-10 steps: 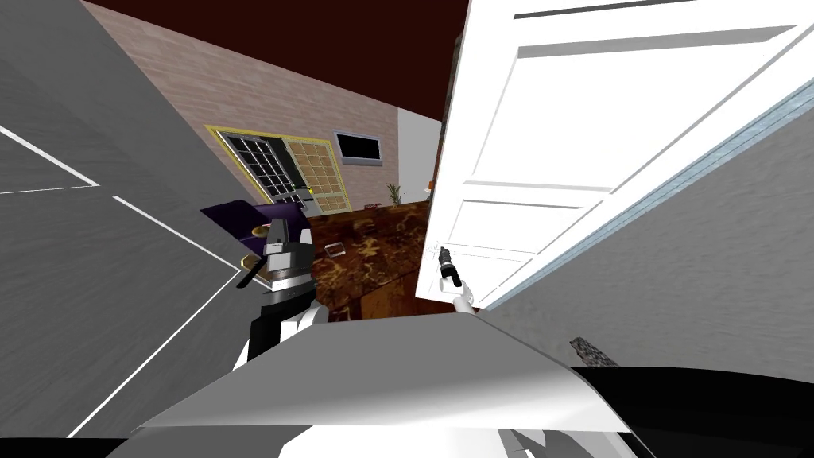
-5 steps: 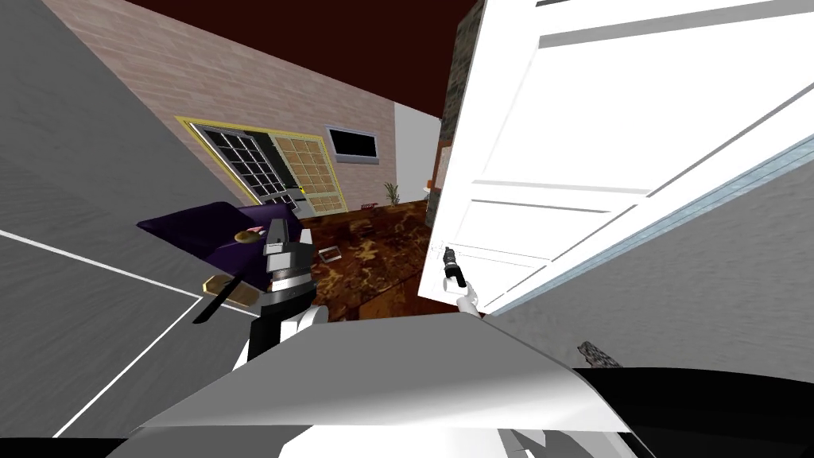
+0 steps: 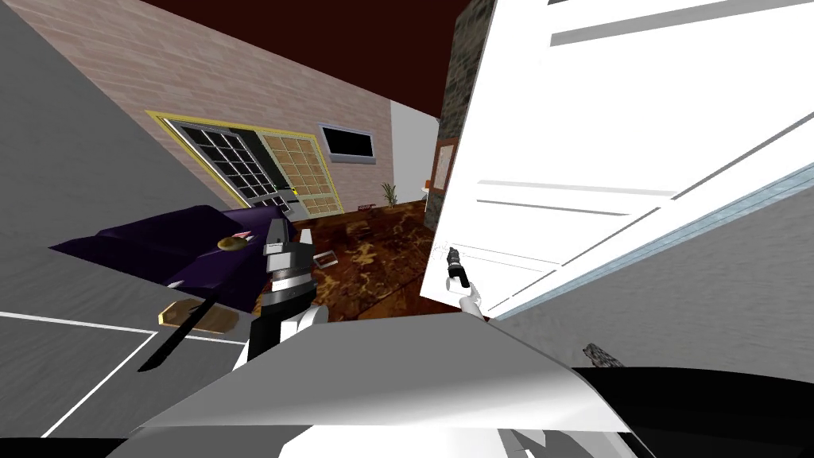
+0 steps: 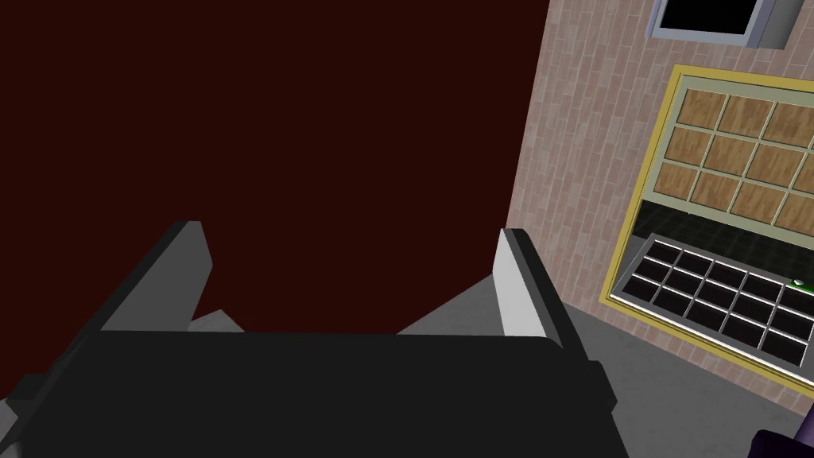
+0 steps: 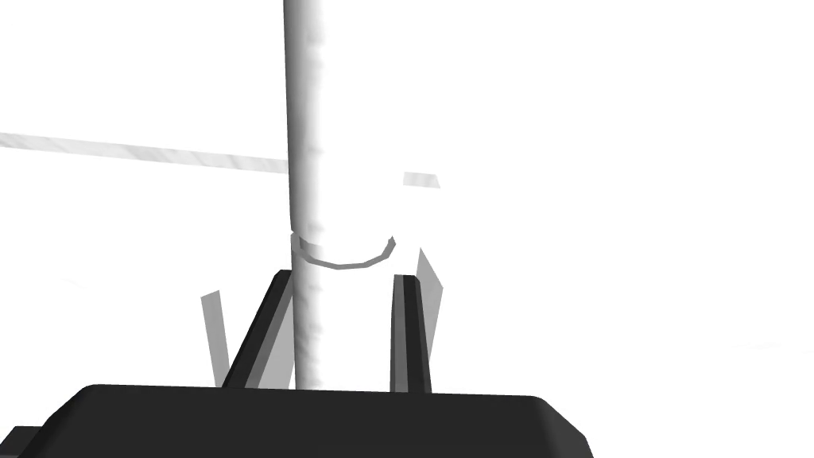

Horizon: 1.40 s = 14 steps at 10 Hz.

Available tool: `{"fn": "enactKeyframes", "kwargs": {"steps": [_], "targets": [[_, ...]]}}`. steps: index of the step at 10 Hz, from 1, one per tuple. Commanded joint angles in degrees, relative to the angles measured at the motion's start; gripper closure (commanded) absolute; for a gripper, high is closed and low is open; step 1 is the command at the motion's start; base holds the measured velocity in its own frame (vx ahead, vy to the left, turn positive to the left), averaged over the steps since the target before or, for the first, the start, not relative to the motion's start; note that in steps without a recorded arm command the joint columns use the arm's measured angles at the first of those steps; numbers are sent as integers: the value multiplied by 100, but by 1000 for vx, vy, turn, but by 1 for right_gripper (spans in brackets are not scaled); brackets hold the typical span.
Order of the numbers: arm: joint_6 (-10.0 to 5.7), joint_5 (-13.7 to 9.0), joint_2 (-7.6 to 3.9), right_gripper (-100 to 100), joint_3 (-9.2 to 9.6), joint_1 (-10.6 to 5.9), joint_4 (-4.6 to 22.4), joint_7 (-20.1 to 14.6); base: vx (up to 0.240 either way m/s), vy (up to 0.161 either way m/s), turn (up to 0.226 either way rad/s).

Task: Push the door open

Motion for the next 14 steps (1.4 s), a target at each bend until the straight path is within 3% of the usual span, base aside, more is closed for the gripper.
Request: {"fn": "enactKeyframes", "kwargs": {"steps": [1,11,14], "targets": [[-29,-18,-57,100,-189,-50,32,46,113,64,-47],[-51,-110,23,100,-872,-107,133,184,184,77,-82],[-43,-123,39,100,-947,-67,134,187,146,51,-54]]}}
